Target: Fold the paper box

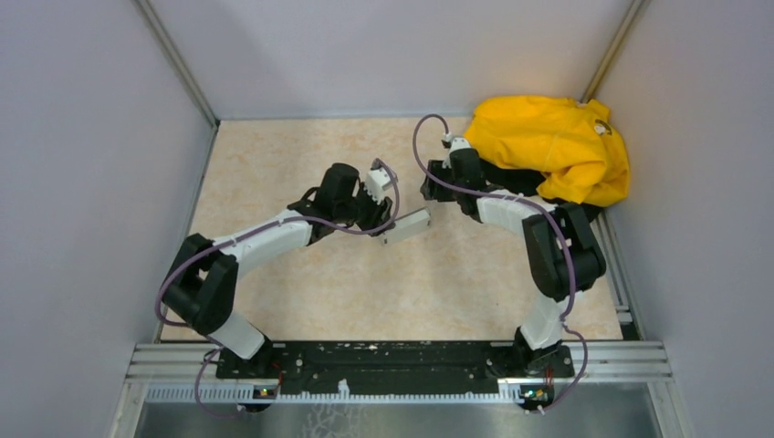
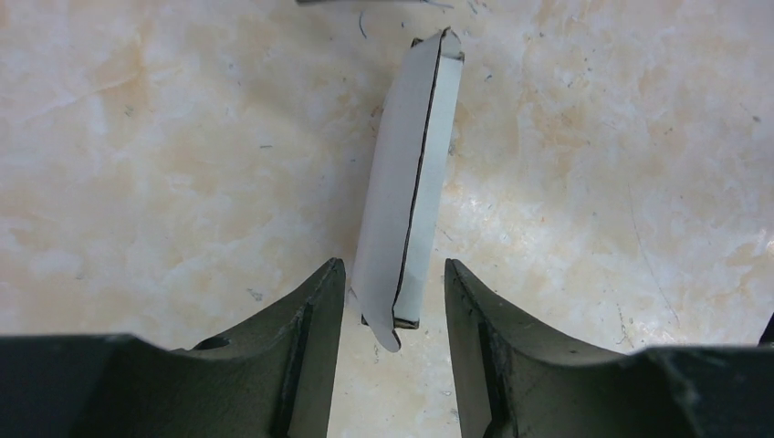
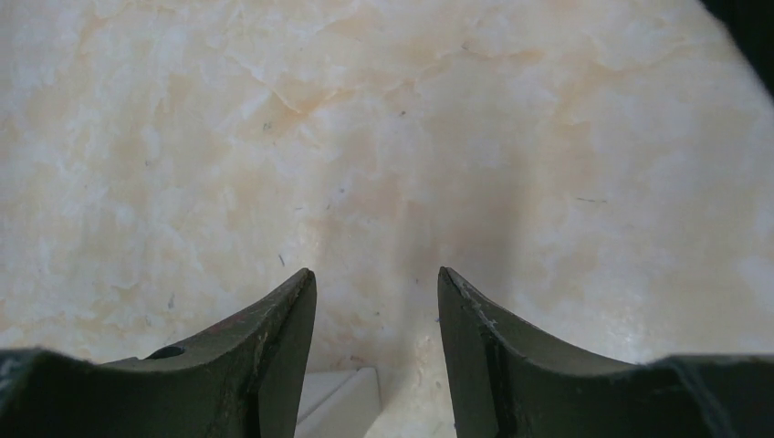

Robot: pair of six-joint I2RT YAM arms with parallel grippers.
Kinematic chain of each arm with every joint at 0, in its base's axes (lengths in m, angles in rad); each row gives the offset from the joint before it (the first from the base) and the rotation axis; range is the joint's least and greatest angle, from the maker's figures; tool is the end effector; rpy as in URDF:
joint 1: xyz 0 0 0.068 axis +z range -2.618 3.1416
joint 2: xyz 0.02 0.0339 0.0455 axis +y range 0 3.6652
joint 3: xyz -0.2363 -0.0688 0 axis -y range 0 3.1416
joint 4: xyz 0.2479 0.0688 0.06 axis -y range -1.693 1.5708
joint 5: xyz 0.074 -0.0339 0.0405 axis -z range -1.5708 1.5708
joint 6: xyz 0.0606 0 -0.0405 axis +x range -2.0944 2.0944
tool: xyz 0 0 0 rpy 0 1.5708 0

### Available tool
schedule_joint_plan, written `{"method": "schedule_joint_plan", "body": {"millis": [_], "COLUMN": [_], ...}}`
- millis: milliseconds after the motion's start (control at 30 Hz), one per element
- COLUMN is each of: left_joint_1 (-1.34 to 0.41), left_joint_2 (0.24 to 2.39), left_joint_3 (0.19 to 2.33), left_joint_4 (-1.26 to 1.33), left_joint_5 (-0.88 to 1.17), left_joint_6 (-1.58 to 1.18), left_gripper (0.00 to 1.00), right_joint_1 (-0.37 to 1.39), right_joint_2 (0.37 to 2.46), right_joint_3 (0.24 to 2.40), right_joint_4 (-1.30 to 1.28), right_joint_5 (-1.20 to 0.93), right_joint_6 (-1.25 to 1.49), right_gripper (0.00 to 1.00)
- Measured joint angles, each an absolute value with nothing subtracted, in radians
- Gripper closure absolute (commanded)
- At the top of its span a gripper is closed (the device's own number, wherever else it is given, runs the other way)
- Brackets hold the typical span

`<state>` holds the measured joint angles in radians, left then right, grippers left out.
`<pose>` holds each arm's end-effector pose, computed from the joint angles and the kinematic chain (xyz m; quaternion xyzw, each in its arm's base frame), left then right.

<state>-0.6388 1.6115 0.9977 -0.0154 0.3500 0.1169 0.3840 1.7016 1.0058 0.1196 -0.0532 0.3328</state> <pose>0.2868 -0.2389 0.1788 0.3972 0.7866 -0.2652 0.3915 0.3626 0.1500 0.1616 -0.0352 0.8780 0.1892 0.4384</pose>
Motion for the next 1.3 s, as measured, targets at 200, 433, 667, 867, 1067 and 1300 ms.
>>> {"method": "schedule_joint_plan", "body": {"millis": [200, 433, 667, 867, 1067, 1300], "left_joint_1": [-0.639, -0.620, -0.572, -0.556, -0.554, -0.554], "left_joint_2": [1.511, 1.341, 1.199, 1.191, 1.191, 1.197], "left_joint_3": [0.998, 0.948, 0.889, 0.841, 0.795, 0.683], "left_joint_4": [-0.014, -0.023, -0.061, -0.091, -0.099, -0.031], "left_joint_5": [0.316, 0.138, -0.023, -0.044, -0.011, 0.113], "left_joint_6": [0.097, -0.030, -0.157, -0.211, -0.247, -0.332], "left_gripper": [0.49, 0.46, 0.46, 0.46, 0.48, 0.90], "right_joint_1": [0.383, 0.383, 0.384, 0.402, 0.420, 0.482], "right_joint_2": [1.811, 1.810, 1.726, 1.627, 1.588, 1.486], "right_joint_3": [1.044, 1.012, 0.868, 0.771, 0.760, 0.768], "right_joint_4": [0.159, 0.223, 0.233, 0.240, 0.196, 0.075], "right_joint_5": [-0.164, -0.262, -0.293, -0.292, -0.253, -0.131], "right_joint_6": [0.332, 0.333, 0.335, 0.337, 0.321, 0.254], "right_gripper": [0.53, 0.56, 0.57, 0.57, 0.51, 0.57]}}
